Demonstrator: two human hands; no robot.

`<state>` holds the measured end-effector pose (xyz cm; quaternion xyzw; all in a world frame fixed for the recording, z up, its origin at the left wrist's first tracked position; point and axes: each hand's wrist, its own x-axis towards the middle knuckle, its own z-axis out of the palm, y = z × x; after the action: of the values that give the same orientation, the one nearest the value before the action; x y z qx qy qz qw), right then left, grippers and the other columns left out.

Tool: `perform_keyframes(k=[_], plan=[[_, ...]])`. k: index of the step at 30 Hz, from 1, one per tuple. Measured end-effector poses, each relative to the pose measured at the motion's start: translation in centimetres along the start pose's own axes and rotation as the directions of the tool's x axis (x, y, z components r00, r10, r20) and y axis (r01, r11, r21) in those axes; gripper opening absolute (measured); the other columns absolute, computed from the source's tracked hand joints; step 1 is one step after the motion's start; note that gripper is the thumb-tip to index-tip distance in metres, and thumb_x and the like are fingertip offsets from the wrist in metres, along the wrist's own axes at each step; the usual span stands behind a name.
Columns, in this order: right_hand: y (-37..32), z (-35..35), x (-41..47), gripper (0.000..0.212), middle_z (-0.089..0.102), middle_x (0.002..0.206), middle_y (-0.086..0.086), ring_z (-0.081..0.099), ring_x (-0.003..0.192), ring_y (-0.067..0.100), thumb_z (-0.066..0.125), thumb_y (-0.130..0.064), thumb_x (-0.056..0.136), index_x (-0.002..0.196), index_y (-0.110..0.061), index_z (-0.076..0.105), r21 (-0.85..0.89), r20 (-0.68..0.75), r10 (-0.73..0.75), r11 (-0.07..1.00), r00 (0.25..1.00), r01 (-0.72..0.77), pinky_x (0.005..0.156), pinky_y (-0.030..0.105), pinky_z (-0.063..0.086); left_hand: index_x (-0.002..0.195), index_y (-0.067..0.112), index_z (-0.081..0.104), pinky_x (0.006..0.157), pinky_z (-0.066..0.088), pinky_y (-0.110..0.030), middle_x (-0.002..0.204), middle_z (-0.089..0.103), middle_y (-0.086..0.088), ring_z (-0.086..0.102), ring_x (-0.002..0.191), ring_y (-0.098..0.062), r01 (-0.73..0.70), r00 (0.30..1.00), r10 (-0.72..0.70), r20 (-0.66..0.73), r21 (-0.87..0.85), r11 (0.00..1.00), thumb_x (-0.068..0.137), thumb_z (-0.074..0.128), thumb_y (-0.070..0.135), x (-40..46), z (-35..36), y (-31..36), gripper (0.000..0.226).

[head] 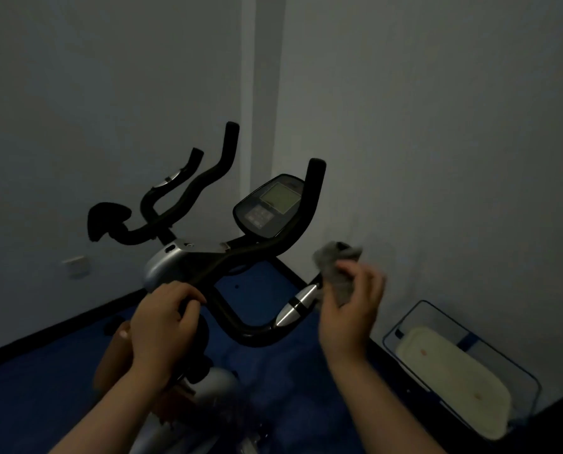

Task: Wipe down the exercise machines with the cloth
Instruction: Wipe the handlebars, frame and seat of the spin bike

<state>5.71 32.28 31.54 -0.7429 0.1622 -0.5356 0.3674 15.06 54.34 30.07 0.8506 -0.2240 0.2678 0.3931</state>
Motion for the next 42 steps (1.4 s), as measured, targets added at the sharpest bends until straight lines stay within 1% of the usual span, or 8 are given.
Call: perform_keyframes(k=[4, 9, 15, 20, 28, 33, 38, 42], plan=[[-0.2, -0.6, -1.9, 0.034, 0.047, 0.107, 0.002, 0.053, 0.097, 0.000, 0.069, 0.010, 0.079, 0.098, -0.017, 0.061, 0.099, 0.090, 0.049, 0.993, 0.995, -0.058, 0.082, 0.008, 0.045, 0.069, 0.022, 0.065, 0.056, 0.044, -0.035, 0.069, 0.059, 0.011, 0.054, 0.064, -0.010, 0.006, 1.000, -0.006, 0.005, -0.013, 1.000, 0.078, 0.039, 0.031, 0.0, -0.1, -0.1, 0.029], [0.0, -0.2, 1.5, 0.030, 0.046, 0.111, 0.003, 0.051, 0.101, -0.003, 0.069, 0.007, 0.080, 0.104, -0.010, 0.062, 0.070, -0.071, 0.041, 0.997, 0.997, -0.036, 0.087, 0.006, 0.041, 0.069, 0.023, 0.065, 0.057, 0.042, -0.032, 0.071, 0.060, 0.011, 0.054, 0.065, -0.012, 0.012, 1.000, -0.012, 0.009, 0.020, 1.000, 0.078, 0.041, 0.029, 0.0, 0.0, 0.1, 0.026], [-0.6, -2.0, -2.7, 0.039, 0.047, 0.107, -0.013, 0.053, 0.095, -0.005, 0.072, 0.002, 0.081, 0.096, -0.033, 0.060, 0.071, 0.245, 0.007, 0.997, 0.970, -0.025, 0.077, 0.001, 0.041, 0.067, 0.026, 0.063, 0.055, 0.040, -0.030, 0.069, 0.058, 0.013, 0.052, 0.062, -0.008, 0.007, 1.000, -0.007, 0.005, 0.022, 1.000, 0.077, 0.039, 0.032, 0.1, 0.0, 0.0, 0.026], [0.1, -3.2, 4.3, 0.032, 0.048, 0.115, -0.002, 0.052, 0.105, 0.018, 0.071, -0.001, 0.083, 0.112, -0.012, 0.068, -0.183, -0.012, -0.117, 0.977, 0.993, 0.113, 0.091, 0.016, 0.043, 0.068, 0.027, 0.062, 0.056, 0.038, -0.027, 0.070, 0.058, 0.015, 0.049, 0.063, -0.001, -0.012, 1.000, 0.012, 0.011, -0.001, 1.000, 0.078, 0.040, 0.030, -0.1, -0.1, -0.2, 0.024], [-0.6, -2.5, 4.3, 0.034, 0.064, 0.110, 0.003, 0.048, 0.103, 0.018, 0.073, -0.003, 0.075, 0.108, -0.012, 0.072, -0.385, 0.455, -0.325, 0.768, 0.829, 0.513, 0.069, 0.033, 0.055, 0.065, 0.028, 0.061, 0.055, 0.038, -0.031, 0.067, 0.058, 0.014, 0.050, 0.059, -0.009, -0.075, 0.996, 0.075, 0.038, -0.019, 0.997, 0.076, 0.041, 0.029, 0.2, -0.5, -0.1, 0.023], [-2.4, -0.9, 4.5, 0.033, 0.062, 0.110, 0.001, 0.044, 0.105, 0.019, 0.074, -0.010, 0.080, 0.113, -0.012, 0.069, -0.539, 0.307, -0.179, 0.777, 0.935, 0.326, 0.066, 0.034, 0.053, 0.066, 0.031, 0.060, 0.057, 0.035, -0.029, 0.067, 0.057, 0.015, 0.054, 0.060, -0.011, -0.152, 0.979, 0.145, 0.141, 0.039, 0.988, 0.076, 0.041, 0.031, 0.4, -0.5, -0.4, 0.022], [-3.2, -0.7, 4.4, 0.020, 0.062, 0.103, -0.002, 0.049, 0.102, 0.019, 0.064, -0.022, 0.090, 0.108, -0.019, 0.069, -0.510, 0.664, -0.059, 0.693, 0.745, 0.510, 0.068, 0.039, 0.054, 0.078, 0.029, 0.062, 0.067, 0.026, -0.026, 0.076, 0.060, 0.016, 0.054, 0.069, -0.009, -0.298, 0.936, 0.298, 0.186, -0.025, 0.954, 0.080, 0.042, 0.028, -0.2, -0.9, -1.8, 0.020], [-4.8, 0.3, 4.4, 0.019, 0.057, 0.110, -0.002, 0.046, 0.110, 0.018, 0.058, -0.025, 0.094, 0.109, -0.018, 0.067, -0.669, 0.466, 0.052, 0.673, 0.883, 0.314, 0.075, 0.033, 0.047, 0.080, 0.024, 0.064, 0.074, 0.026, -0.023, 0.078, 0.062, 0.012, 0.050, 0.075, -0.007, -0.328, 0.930, 0.346, 0.128, -0.138, 0.934, 0.082, 0.045, 0.023, -0.5, -1.3, -2.5, 0.020]])
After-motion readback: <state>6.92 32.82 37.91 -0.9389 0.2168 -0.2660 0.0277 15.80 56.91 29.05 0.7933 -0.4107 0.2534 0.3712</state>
